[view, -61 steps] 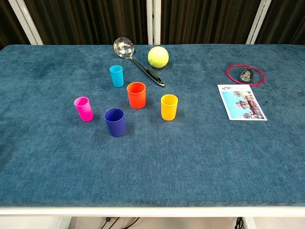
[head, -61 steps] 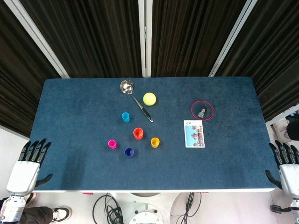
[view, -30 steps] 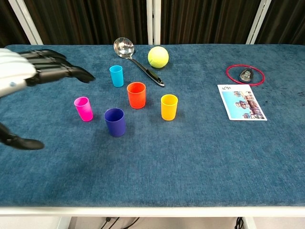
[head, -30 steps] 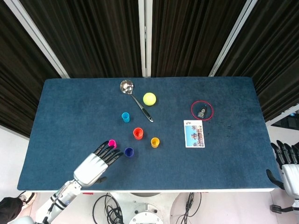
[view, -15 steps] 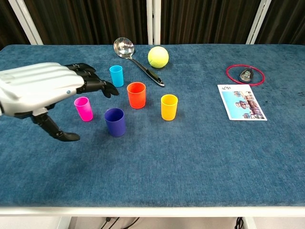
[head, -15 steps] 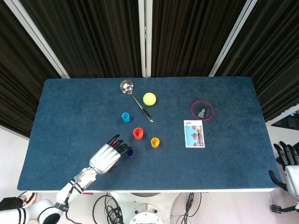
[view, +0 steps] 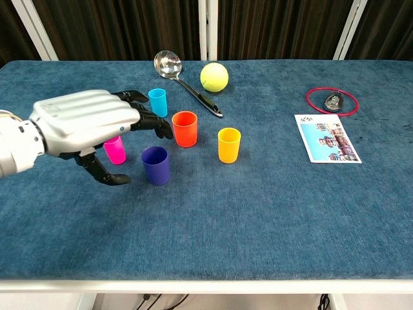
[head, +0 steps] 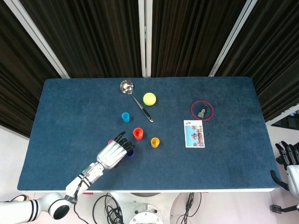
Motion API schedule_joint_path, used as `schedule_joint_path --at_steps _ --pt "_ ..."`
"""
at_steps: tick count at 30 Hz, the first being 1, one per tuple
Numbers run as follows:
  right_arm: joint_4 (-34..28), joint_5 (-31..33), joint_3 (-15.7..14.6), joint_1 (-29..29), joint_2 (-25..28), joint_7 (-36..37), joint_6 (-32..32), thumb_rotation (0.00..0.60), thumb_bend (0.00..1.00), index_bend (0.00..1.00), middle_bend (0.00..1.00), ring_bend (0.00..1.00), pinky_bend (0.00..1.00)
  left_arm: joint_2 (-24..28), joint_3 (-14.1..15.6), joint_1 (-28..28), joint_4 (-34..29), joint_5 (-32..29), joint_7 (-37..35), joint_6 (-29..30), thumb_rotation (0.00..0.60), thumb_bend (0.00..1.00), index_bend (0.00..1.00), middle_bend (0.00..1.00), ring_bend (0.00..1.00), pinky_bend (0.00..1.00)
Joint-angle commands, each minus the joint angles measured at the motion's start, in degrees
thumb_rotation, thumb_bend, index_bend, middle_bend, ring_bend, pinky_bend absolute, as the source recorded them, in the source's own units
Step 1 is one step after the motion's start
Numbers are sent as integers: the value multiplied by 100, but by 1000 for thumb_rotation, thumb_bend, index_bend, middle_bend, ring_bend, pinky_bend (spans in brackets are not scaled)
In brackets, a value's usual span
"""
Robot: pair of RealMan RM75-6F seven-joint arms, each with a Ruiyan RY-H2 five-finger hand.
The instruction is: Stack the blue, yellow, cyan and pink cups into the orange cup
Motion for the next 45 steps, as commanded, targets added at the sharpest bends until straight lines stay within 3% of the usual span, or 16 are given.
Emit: schedule_joint_path --at_steps 1,26,39,45 --pt "30 19 5 -7 2 41 -6 600 277 0 0 0 0 -67 34 -65 85 -2 4 19 600 236 248 244 208 1" --pt "173 59 -1 -3 -48 181 -95 600 284 0 0 0 0 -387 154 -509 634 -12 -259 43 600 266 366 357 372 20" --pt "228 81 10 -3 -75 219 -111 600 288 0 0 0 0 -425 204 -592 691 9 -300 214 600 308 469 461 475 66" --pt "249 82 21 -8 -79 244 -90 600 288 0 0 0 0 -232 117 -631 363 150 -247 440 600 308 474 465 491 70"
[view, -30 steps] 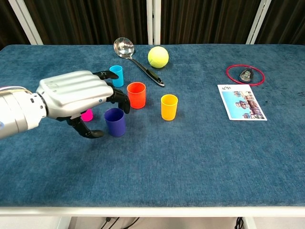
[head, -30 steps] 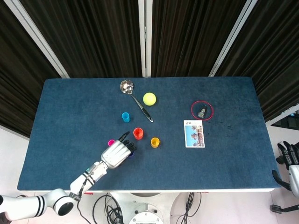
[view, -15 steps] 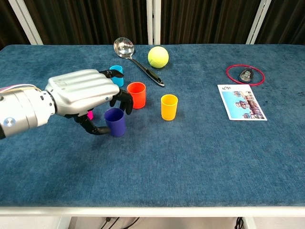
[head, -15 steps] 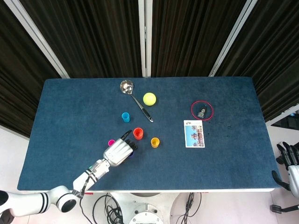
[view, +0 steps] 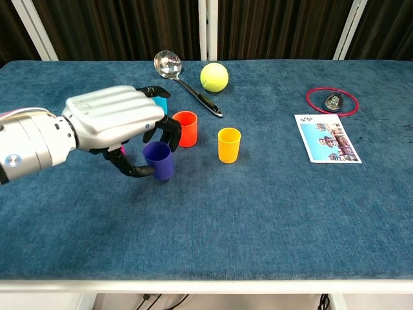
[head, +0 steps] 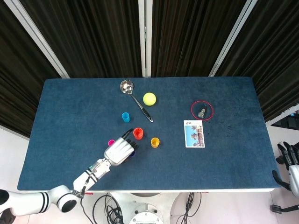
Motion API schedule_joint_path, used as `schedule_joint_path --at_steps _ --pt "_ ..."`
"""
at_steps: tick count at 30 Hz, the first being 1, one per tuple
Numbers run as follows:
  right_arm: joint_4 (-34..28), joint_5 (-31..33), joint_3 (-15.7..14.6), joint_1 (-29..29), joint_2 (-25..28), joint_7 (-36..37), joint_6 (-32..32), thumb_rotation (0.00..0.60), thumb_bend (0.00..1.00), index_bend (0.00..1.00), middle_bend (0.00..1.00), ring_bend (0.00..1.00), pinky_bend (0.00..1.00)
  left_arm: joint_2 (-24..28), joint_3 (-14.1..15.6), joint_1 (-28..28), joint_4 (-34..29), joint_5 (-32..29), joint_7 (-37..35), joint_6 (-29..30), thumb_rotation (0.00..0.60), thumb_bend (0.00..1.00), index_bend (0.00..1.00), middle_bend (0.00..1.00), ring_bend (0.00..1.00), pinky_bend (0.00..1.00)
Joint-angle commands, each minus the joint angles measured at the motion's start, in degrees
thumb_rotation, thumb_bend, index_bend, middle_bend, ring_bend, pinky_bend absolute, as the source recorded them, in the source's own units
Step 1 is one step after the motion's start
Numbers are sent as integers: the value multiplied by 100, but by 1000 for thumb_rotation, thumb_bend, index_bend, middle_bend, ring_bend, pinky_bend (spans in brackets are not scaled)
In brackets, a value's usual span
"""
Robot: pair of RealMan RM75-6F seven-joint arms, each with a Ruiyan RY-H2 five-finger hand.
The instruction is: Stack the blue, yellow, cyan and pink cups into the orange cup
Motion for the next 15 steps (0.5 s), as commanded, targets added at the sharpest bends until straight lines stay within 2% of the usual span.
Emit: schedule_joint_path --at_steps 1,8,12,15 --pt "3 -5 2 -2 0 6 9 600 288 0 0 0 0 158 -92 -39 -238 65 69 114 600 308 474 465 491 71" --pt "20 -31 -1 -8 -13 31 34 600 288 0 0 0 0 450 -557 -164 -716 -344 193 213 600 309 469 460 491 68" --pt "20 -44 -1 -13 -13 42 56 600 288 0 0 0 0 449 -781 -339 -624 -714 315 69 600 308 469 459 491 66" --pt "11 -44 2 -14 -3 59 60 600 288 0 0 0 0 382 -827 -485 -475 -864 373 -61 600 309 469 460 491 66"
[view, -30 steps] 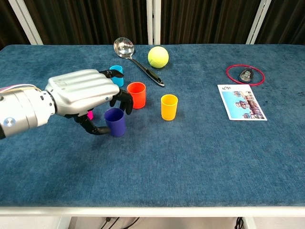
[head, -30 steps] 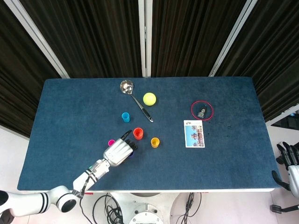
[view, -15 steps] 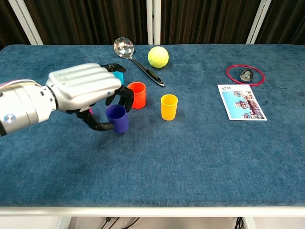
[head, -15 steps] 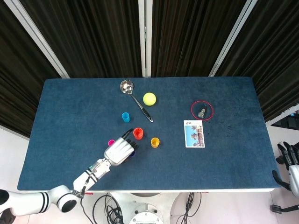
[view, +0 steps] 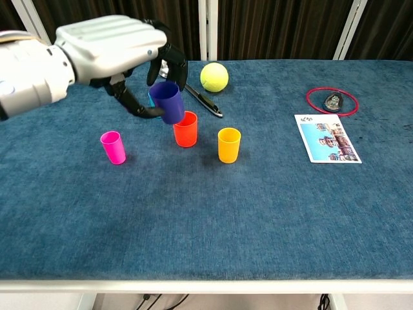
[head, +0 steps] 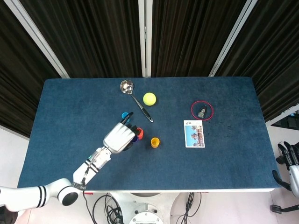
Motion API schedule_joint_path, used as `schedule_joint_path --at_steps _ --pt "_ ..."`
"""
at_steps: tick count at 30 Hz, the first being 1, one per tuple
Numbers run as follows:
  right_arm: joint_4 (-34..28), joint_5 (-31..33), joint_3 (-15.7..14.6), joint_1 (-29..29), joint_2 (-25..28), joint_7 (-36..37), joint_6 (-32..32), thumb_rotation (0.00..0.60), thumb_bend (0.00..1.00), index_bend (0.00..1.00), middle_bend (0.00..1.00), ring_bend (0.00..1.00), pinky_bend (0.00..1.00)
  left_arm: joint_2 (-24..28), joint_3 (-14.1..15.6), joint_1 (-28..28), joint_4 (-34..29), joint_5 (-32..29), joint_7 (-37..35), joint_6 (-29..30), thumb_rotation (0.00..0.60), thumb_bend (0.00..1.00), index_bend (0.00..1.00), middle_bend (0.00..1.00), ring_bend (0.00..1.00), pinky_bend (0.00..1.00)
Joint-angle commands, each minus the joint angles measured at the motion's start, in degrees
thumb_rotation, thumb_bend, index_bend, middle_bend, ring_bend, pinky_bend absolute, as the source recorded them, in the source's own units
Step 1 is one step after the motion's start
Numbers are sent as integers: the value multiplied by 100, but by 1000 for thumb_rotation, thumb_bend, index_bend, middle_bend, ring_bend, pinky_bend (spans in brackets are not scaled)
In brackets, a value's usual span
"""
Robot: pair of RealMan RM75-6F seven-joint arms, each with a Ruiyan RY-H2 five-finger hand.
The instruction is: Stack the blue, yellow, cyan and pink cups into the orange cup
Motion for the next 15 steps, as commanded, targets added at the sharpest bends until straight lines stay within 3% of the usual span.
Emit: schedule_joint_path --at_steps 1,15 --pt "-9 1 3 3 10 9 -3 600 289 0 0 0 0 -79 -69 -155 168 -164 53 -143 600 309 469 460 491 66" --pt "0 64 33 24 42 66 -60 600 289 0 0 0 0 -560 -84 -547 1009 -453 -158 -306 600 310 469 460 492 66"
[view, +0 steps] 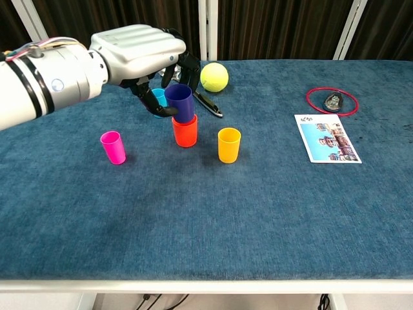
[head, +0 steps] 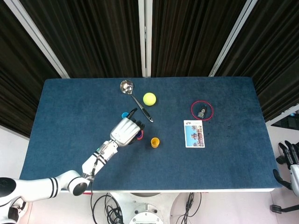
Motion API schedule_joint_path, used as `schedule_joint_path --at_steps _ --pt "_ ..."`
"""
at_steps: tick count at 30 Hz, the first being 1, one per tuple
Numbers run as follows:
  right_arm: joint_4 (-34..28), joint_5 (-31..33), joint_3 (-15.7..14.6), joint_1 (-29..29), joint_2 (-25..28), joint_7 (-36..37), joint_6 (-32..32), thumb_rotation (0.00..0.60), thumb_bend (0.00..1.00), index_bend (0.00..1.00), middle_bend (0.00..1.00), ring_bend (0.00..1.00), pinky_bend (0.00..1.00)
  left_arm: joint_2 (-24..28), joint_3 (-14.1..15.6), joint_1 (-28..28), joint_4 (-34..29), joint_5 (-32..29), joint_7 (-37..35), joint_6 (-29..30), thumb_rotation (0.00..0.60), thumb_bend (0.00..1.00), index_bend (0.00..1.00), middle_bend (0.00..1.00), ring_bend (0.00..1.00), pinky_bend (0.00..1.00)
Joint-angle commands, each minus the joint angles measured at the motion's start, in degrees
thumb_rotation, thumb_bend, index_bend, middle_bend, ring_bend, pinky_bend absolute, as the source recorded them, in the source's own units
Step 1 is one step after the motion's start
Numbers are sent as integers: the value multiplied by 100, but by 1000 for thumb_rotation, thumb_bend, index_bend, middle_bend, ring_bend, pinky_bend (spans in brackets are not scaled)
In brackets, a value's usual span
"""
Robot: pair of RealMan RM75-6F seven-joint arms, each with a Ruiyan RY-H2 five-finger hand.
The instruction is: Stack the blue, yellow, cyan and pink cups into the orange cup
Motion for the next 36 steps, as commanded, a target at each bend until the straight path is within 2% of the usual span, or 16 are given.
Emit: schedule_joint_path --at_steps 1,17,20,23,25,30,36 --pt "24 19 1 3 -5 22 -24 600 289 0 0 0 0 -71 -5 -61 137 -50 -35 -1 600 311 469 460 492 66" --pt "118 56 10 3 -22 124 -54 600 289 0 0 0 0 -279 118 -205 513 -343 -62 -41 600 309 462 455 484 67" --pt "127 50 7 3 -28 124 -55 600 290 0 0 0 0 -268 174 -215 522 -305 -89 -43 600 300 386 411 443 66" --pt "134 54 8 1 -34 129 -56 600 291 0 0 0 0 -292 213 -214 576 -161 -211 42 600 268 236 286 327 58" --pt "138 61 9 -1 -34 134 -58 600 291 0 0 0 0 -307 213 -213 589 -86 -293 103 600 262 190 244 279 56" --pt "159 80 16 0 -42 155 -73 600 291 0 0 0 0 -259 217 -222 371 93 -367 237 600 250 175 233 263 55" --pt "183 63 17 -9 -57 192 -41 600 292 0 0 0 0 -150 322 -263 -214 109 -178 152 600 230 175 236 262 55"
